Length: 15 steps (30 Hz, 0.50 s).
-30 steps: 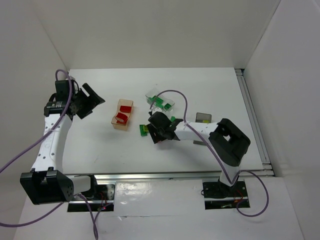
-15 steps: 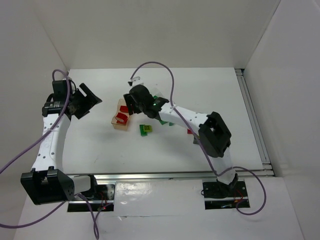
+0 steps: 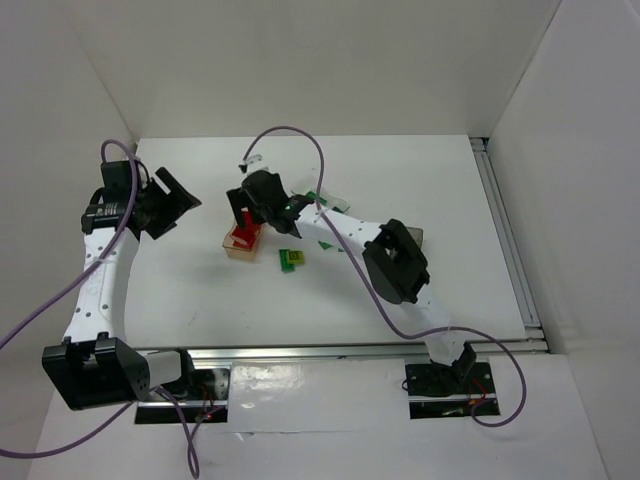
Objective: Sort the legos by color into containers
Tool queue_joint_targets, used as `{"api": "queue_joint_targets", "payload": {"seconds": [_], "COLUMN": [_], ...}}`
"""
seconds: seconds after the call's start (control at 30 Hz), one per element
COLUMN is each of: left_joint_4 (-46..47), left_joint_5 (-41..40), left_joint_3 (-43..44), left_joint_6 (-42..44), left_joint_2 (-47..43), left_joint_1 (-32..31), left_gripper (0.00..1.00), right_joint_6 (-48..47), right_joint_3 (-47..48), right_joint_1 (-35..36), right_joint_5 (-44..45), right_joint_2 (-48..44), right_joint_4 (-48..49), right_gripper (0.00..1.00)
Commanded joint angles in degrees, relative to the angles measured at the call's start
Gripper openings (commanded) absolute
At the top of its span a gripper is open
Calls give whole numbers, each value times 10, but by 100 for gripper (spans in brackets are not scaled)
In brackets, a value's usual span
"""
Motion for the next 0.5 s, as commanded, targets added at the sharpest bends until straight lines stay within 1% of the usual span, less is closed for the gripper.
{"api": "queue_joint_targets", "payload": {"seconds": [0.0,0.03,0.07,0.1,0.13,0.17,0.2,0.23,0.27,0.3,0.33,0.37,0.4,0.43,0.47], "left_joint_4": [3,3,8,8,8,13,13,13,13,13,13,19,19,19,25], "left_joint_5": [10,10,10,10,15,15,20,20,20,20,20,20,26,26,26], "left_joint_3": [0,-6,-6,-6,-12,-12,-12,-12,-12,-12,-12,-12,-17,-17,-17], "left_joint_6": [15,15,15,15,15,15,15,15,15,15,15,15,15,15,15], "left_joint_2": [-5,-5,-5,-5,-5,-5,-5,-5,-5,-5,-5,-5,-5,-5,-5], "left_joint_1": [3,3,3,3,3,3,9,9,9,9,9,9,9,9,9], "left_gripper": [86,86,86,86,86,86,86,86,86,86,86,86,86,86,86], "right_joint_6": [-13,-13,-13,-13,-7,-7,12,13,23,47,63,82,121,141,156], "right_joint_3": [-67,-100,-130,-181,-198,-210,-225,-225,-236,-247,-259,-289,-303,-317,-354], "right_joint_1": [0,0,0,0,0,0,0,0,0,0,0,-11,-16,-24,-33], "right_joint_5": [27,34,49,49,61,67,89,101,114,128,141,158,158,158,146], "right_joint_2": [-77,-98,-118,-153,-166,-176,-196,-196,-201,-218,-228,-248,-258,-267,-277], "right_joint_4": [85,129,150,167,179,179,141,140,122,105,74,57,22,8,-3], "right_gripper": [99,99,99,99,96,90,73,73,66,53,46,41,37,37,37]}}
